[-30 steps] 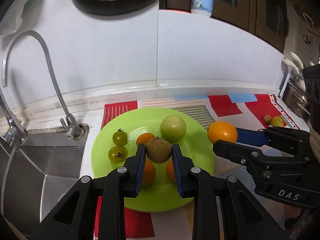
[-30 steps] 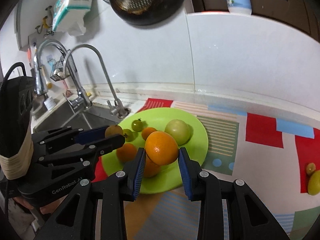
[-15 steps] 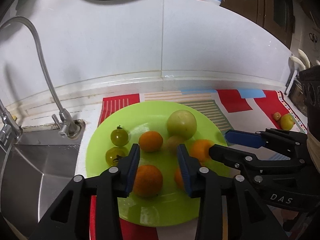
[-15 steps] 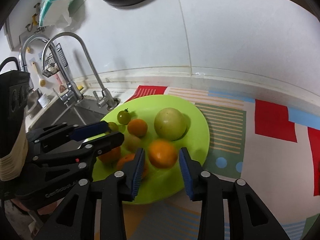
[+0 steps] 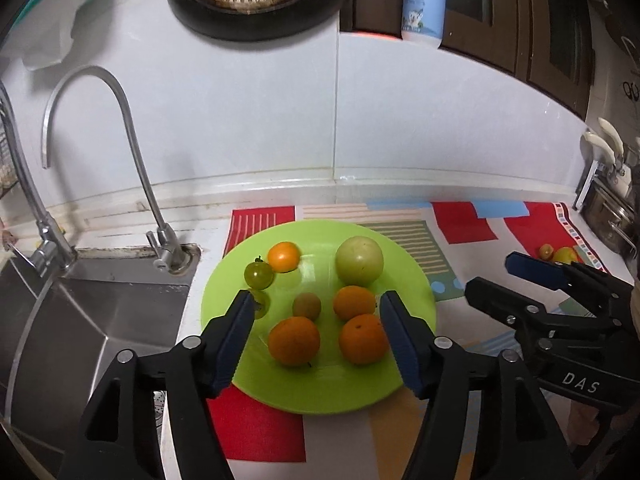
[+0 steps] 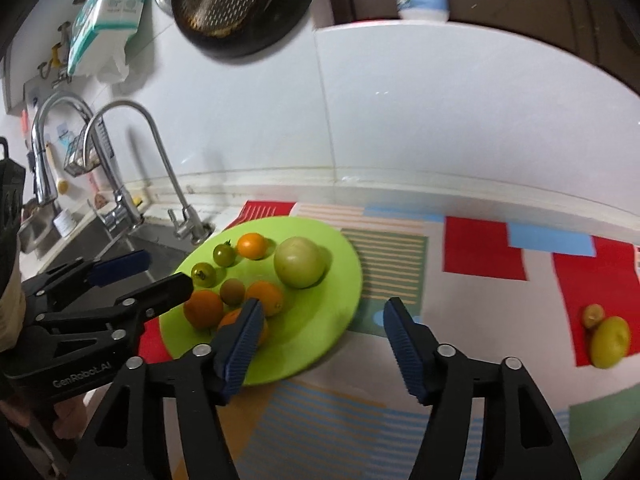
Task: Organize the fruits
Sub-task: 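Withdraw both tools from the plate toward the pear and small yellow fruit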
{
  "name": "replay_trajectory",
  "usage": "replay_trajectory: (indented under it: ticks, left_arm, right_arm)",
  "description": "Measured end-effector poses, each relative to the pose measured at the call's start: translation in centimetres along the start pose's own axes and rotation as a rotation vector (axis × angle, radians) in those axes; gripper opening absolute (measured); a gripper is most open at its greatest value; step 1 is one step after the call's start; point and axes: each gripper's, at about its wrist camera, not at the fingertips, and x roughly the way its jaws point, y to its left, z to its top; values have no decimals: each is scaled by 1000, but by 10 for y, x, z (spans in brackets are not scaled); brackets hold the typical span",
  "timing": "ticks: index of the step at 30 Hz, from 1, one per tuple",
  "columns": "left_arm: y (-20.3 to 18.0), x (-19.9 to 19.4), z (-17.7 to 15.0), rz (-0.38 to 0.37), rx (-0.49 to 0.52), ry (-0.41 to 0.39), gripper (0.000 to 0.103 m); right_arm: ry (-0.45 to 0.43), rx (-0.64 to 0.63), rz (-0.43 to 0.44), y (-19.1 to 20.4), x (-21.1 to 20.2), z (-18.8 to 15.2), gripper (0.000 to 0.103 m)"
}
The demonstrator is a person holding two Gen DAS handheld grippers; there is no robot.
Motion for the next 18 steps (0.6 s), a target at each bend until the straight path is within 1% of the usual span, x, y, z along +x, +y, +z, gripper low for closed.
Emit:
replay_trajectory:
  ticks: [4, 7, 9, 10, 12, 18]
  left_arm:
    - [-7, -14, 0, 8, 9, -18, 70]
    - [-12, -24, -2, 9, 18, -33, 76]
    - [-18, -32, -3, 12, 27, -43, 81]
    - [-20, -35, -3, 12, 33, -48, 82]
    - [-27, -42, -4, 10, 44, -59, 84]
    - [-45, -60, -7, 2, 70, -92, 90]
  right_arm:
    - [-27, 10, -26, -3, -19, 0, 67]
    - [-48, 19, -48, -5, -34, -3, 70]
    - [-56, 24, -65, -7, -43, -6, 70]
    - [-60, 29, -73, -8, -48, -7, 70]
    - [-68, 37, -93, -11, -57, -10, 74]
    - [-90, 82, -147, -26, -84, -19, 75]
